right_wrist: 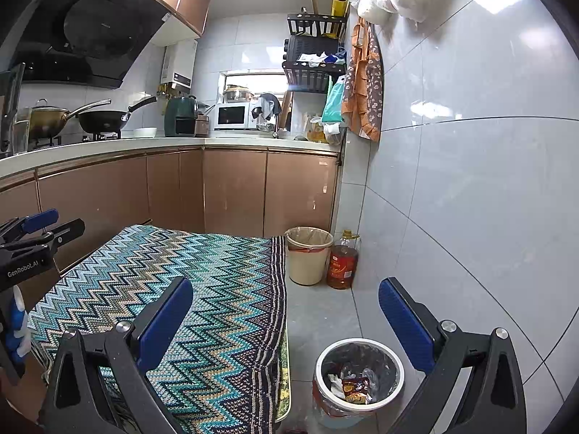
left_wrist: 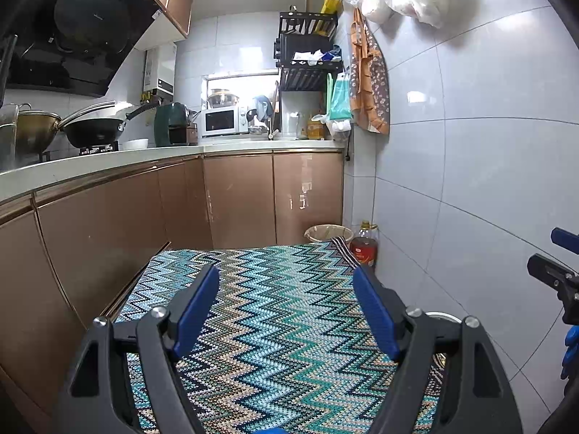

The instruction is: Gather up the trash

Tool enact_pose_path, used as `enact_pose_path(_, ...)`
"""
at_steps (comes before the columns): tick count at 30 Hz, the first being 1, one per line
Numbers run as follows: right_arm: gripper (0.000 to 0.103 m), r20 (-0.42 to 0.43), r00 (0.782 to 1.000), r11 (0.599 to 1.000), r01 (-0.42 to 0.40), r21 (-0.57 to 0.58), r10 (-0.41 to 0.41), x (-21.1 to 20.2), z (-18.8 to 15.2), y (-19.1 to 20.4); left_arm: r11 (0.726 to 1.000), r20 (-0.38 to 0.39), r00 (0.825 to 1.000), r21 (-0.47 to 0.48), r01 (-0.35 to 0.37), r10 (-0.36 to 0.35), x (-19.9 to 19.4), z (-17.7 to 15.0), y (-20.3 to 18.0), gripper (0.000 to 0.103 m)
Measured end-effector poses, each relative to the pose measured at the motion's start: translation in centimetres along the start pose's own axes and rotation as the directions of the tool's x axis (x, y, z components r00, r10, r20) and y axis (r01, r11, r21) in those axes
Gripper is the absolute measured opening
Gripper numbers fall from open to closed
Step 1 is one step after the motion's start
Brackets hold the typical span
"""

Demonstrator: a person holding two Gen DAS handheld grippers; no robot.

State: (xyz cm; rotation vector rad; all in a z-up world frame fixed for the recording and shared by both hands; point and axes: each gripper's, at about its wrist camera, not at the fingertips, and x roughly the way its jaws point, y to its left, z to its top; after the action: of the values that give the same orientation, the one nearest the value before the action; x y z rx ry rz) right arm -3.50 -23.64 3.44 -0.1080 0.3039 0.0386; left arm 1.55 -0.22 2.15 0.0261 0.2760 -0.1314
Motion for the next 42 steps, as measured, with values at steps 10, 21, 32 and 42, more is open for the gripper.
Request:
enact_pose_path(10,0.103,-0.01,1.0,1.0,0.004,0.008,-0.003,0.4,-0.1,-0.4,0.999,0.007,0.999,0.013,-0.036,0.036,0.0,-0.1,-0.1,0.075)
enact_pose_path(21,0.103,-0.001,1.0,1.0,0.005,0.012,-0.005,0.4,-0.1,-0.7,0.998,0.037,0.997,0.029,-0.062,0.061,-1.0,0.3,-0.7,0.075)
enact_pose_path(32,0.103,0.028,1.0,1.0,-0.006,0.024,0.005,-0.3,0.3,-1.0,0.989,0.069,0.988,0.045,-0.143,0.14,-2.3,1.4,-0.8,0.075)
enact_pose_path(42,0.103,0.038,0.999,0.999,-0.01,0.033,0.009,-0.4,0.4,-1.0,0.985,0.067,0.984,0.021,-0.168,0.167,-2.4,1.6,0.0,0.076)
